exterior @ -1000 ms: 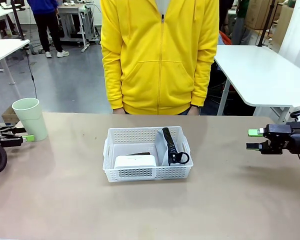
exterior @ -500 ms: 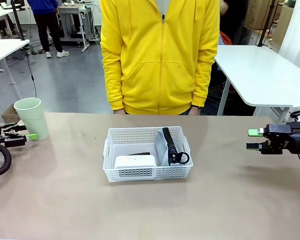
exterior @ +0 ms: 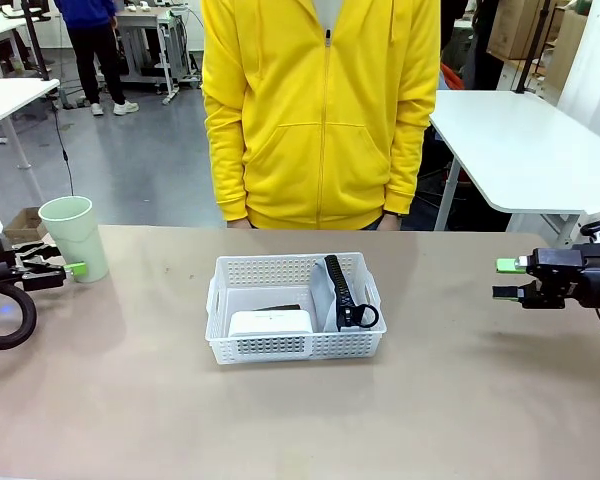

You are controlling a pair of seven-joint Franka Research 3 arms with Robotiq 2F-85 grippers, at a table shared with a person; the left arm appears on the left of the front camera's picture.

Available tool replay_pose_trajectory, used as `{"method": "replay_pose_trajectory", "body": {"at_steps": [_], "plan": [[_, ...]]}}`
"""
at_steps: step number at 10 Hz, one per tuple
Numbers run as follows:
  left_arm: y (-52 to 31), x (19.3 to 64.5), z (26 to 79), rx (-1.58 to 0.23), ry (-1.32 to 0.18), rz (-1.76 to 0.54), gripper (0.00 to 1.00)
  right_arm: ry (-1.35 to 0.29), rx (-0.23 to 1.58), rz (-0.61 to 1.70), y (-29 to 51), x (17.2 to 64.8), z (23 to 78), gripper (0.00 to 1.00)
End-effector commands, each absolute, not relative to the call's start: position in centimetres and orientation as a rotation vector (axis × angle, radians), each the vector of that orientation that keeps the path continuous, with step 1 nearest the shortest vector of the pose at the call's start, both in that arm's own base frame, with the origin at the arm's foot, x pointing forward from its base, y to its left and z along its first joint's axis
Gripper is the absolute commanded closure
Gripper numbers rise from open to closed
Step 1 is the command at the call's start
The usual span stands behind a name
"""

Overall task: Efficiently arrange items inside the basket to fit them all.
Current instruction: Pick up the Reusable plastic cup and place it inside the Organizing basket.

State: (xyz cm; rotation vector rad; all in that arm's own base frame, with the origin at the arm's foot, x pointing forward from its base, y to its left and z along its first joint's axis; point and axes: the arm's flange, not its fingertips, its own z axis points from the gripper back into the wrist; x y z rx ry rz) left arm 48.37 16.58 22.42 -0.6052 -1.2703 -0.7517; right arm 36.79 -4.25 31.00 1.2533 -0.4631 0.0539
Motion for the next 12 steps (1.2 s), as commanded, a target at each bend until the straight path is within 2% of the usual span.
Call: {"method": "replay_pose_trajectory", "body": {"at_steps": [1, 5, 12], "plan": [[15.9, 49.2, 22.8, -0.602, -1.314, -0.745, 0.0, -0.457, 1.253, 0.063, -4.4, 36.6, 31.3, 0.0], [14.1, 50.4, 22.6, -0.617, -1.35, -0.789, 0.0, -0.457, 1.253, 0.063, -4.4, 36.6, 31.3, 0.0], [14.0, 50.3, 24.4, -0.726, -1.384, -0.694, 0.0, -0.457, 1.253, 0.063, -4.4, 36.6, 31.3, 0.0]]}}
